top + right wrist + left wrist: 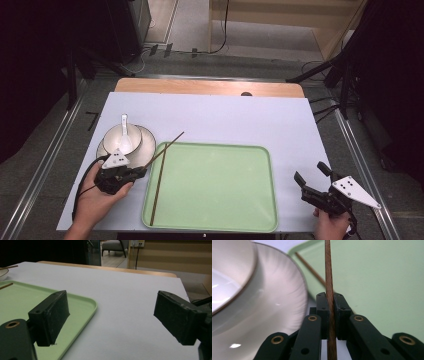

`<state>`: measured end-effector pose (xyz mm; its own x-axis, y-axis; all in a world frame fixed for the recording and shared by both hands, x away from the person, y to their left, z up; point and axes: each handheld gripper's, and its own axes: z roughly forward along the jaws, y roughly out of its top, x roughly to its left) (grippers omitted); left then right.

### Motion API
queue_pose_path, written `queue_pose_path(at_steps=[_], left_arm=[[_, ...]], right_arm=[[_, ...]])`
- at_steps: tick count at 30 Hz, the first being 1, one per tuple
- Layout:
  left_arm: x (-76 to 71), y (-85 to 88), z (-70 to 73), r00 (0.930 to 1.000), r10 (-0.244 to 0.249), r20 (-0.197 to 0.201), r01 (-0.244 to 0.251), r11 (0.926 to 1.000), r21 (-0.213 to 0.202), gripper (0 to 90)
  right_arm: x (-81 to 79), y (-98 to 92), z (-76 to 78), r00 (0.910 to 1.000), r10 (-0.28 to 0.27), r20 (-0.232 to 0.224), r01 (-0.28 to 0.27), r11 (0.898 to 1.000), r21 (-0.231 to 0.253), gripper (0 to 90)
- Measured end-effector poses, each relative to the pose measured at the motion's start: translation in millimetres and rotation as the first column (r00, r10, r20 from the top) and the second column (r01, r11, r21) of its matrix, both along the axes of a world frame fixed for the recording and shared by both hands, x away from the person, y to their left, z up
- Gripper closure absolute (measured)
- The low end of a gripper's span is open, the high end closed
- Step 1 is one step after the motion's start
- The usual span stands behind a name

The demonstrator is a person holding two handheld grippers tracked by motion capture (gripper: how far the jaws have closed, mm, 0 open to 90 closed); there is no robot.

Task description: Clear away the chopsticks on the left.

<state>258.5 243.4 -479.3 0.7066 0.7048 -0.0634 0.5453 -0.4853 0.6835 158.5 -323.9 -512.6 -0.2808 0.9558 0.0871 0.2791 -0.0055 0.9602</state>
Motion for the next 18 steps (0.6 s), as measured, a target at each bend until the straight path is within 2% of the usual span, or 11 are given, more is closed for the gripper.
queue_pose_path(at_steps=[2, 3, 4, 7, 16, 18], left_arm=[[-3.8, -13.3, -1.7, 0.9998, -0.015, -0.013, 0.015, 0.9999, -0.003, 85.2], [-3.8, -13.3, -1.7, 0.9998, -0.015, -0.013, 0.015, 0.9999, -0.003, 85.2], [-6.4, -21.7, -2.9, 0.9995, -0.02, -0.023, 0.02, 0.9997, -0.016, 85.2], [-10.2, -31.8, -5.0, 0.999, -0.028, -0.036, 0.027, 0.9994, -0.023, 85.2], [-28.4, -71.4, -18.3, 0.9947, -0.034, -0.097, 0.028, 0.9979, -0.059, 85.1], [-30.3, -74.9, -20.0, 0.9939, -0.037, -0.104, 0.031, 0.9977, -0.061, 85.2]], right_arm=[[-0.2, -0.2, 0.0, 1.0, -0.001, 0.0, 0.001, 1.0, 0.001, 12.7], [-0.2, -0.2, 0.0, 1.0, -0.001, 0.0, 0.001, 1.0, 0.001, 12.7], [-0.2, -0.1, -0.1, 1.0, 0.002, -0.001, -0.002, 1.0, 0.0, 12.7], [-0.2, -0.2, -0.4, 1.0, 0.001, -0.002, -0.001, 1.0, 0.004, 12.7], [0.4, 0.5, -0.5, 0.9999, 0.011, -0.001, -0.011, 1.0, 0.001, 12.7], [0.4, 0.3, -0.5, 0.9999, 0.01, 0.001, -0.01, 1.0, 0.001, 12.6]])
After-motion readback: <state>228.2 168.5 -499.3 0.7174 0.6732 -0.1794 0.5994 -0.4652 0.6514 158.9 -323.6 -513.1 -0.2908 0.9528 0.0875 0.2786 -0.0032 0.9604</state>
